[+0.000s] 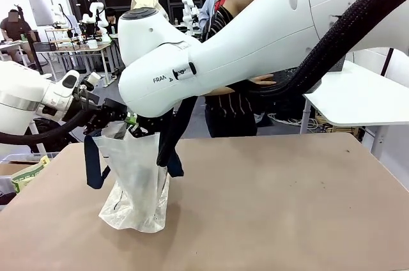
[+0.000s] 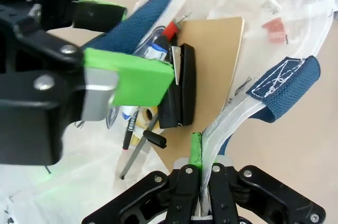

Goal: Transfer purchased items from the store into the shopping bag.
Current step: Move the Reusable shopping bag to the right side of the table.

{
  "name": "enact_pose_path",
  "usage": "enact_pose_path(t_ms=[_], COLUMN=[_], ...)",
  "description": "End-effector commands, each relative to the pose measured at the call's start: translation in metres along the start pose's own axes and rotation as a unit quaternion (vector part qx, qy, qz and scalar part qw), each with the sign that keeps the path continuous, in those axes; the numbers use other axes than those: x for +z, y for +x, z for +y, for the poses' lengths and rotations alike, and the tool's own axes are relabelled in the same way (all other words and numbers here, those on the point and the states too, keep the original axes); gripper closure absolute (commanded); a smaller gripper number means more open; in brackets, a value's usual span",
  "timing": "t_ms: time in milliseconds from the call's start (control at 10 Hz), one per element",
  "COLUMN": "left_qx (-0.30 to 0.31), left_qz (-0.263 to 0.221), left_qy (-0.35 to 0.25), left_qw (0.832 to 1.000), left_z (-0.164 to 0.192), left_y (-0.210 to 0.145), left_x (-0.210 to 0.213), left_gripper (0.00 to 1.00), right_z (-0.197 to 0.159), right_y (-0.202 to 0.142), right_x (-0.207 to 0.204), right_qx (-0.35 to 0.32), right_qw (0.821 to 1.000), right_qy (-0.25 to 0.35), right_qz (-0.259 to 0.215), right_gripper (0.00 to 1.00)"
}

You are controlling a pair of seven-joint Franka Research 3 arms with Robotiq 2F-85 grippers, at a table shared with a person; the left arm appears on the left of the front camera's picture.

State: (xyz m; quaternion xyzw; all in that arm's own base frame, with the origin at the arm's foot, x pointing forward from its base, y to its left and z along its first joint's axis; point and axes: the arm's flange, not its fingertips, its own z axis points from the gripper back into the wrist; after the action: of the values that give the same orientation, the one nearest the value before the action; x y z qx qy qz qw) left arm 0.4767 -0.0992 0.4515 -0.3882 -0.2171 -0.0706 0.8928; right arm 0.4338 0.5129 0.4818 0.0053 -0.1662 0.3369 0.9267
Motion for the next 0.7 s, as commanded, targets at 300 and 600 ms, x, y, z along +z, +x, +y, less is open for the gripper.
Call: enact_pose_path(t_ms=[300,600], left_qx=[-0.001,-0.003], left_qz=[-0.015,-0.013], left_qy=[-0.098,-0.122], left_qw=[0.995,0.992], left_z=[0.012,0.014], left_y=[0.007,0.011], left_x=[-0.008,-0.014], left_gripper=[0.13,0.13], right_z=[0.009,0.017], right_y=[0.009,0.014], right_x=[-0.014,-0.019], right_qx=[0.010,0.016], right_qw=[1.000,1.000], right_qy=[-0.012,-0.022], right_qz=[-0.003,0.000], right_gripper=[1.00,1.00])
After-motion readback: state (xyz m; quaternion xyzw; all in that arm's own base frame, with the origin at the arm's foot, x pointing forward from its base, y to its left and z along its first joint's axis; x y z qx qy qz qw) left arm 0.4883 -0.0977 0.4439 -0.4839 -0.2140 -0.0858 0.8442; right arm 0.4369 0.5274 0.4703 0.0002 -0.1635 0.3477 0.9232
